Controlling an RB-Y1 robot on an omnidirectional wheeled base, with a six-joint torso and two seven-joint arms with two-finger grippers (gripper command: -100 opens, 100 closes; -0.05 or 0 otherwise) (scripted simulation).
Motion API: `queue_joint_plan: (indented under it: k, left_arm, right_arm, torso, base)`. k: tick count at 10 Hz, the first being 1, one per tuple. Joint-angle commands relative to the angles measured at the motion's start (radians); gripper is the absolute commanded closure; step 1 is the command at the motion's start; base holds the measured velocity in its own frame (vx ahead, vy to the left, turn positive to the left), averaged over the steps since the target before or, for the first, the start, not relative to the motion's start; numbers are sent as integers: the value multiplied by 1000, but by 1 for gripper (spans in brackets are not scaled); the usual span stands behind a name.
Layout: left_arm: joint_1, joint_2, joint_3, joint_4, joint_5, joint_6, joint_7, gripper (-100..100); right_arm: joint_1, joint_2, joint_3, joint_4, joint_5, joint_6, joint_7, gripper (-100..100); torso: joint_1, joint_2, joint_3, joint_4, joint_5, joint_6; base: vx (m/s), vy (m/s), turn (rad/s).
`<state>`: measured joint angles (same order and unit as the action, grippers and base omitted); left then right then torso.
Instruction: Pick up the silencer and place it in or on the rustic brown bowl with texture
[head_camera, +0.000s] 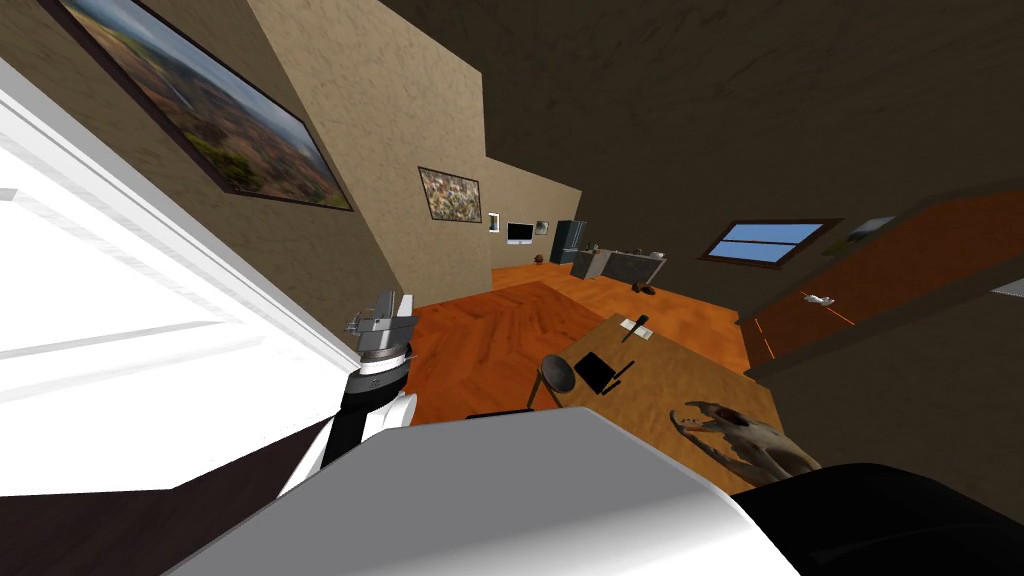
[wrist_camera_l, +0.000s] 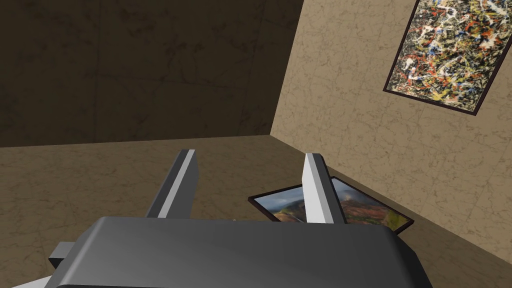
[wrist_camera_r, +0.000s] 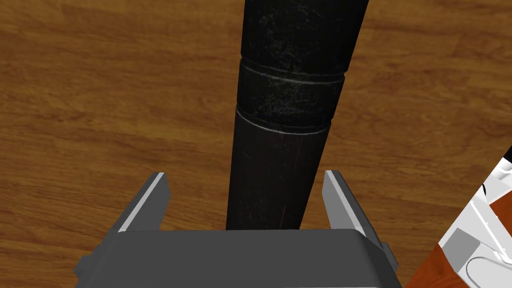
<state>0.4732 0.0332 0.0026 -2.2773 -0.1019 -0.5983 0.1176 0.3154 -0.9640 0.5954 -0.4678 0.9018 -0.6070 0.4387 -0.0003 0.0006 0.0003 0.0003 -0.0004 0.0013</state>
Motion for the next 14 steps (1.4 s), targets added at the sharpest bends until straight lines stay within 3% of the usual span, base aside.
queue_joint_plan:
  k: [1,2,6,7,8,10,11,12,13,14]
  left_arm:
    - [0,0,0,0,0,0,0,0]
    - [0,0,0,0,0,0,0,0]
    - [0,0,0,0,0,0,0,0]
    - [0,0,0,0,0,0,0,0]
    - [0,0,0,0,0,0,0,0]
    - [0,0,0,0,0,0,0,0]
    - [0,0,0,0,0,0,0,0]
    - [0,0,0,0,0,0,0,0]
    - [0,0,0,0,0,0,0,0]
    - [0,0,0,0,0,0,0,0]
  right_arm:
    - [0,0,0,0,0,0,0,-100]
    - [-2,2,0,4,0,-2,4,100]
    - [-1,2,0,4,-1,-3,2,100]
    - [-1,2,0,3,-1,-2,2,0]
    - [-5,-28,-5,7,0,-34,7,100]
    - [-2,-56,-9,-1,1,-57,5,100]
    - [-5,-39,-11,12,-2,-47,13,100]
    - [-6,-40,-12,16,-2,-53,17,0]
    - [-2,-73,-14,18,-16,-59,9,100]
    - [-2,-73,-14,18,-16,-59,9,100]
  torso:
    - [0,0,0,0,0,0]
    - [1,0,0,0,0,0]
    - [2,-1,0,0,1,-1]
    - [2,-1,0,0,1,-1]
    - [2,-1,0,0,1,-1]
    - [7,-1,0,0,2,-1]
    - [7,-2,-1,0,3,-1]
    - [5,-2,-1,0,2,-1]
    - [4,-1,-1,0,2,-1]
    - [6,-3,-2,-1,3,0]
  base:
    - [-3,-11,3]
    - [0,0,0]
    - [0,0,0]
    - [0,0,0]
    - [1,55,-60]
    - [14,67,-48]
    - [11,29,-12]
    - [1,6,2]
    - [54,56,-133]
    - [67,80,-75]
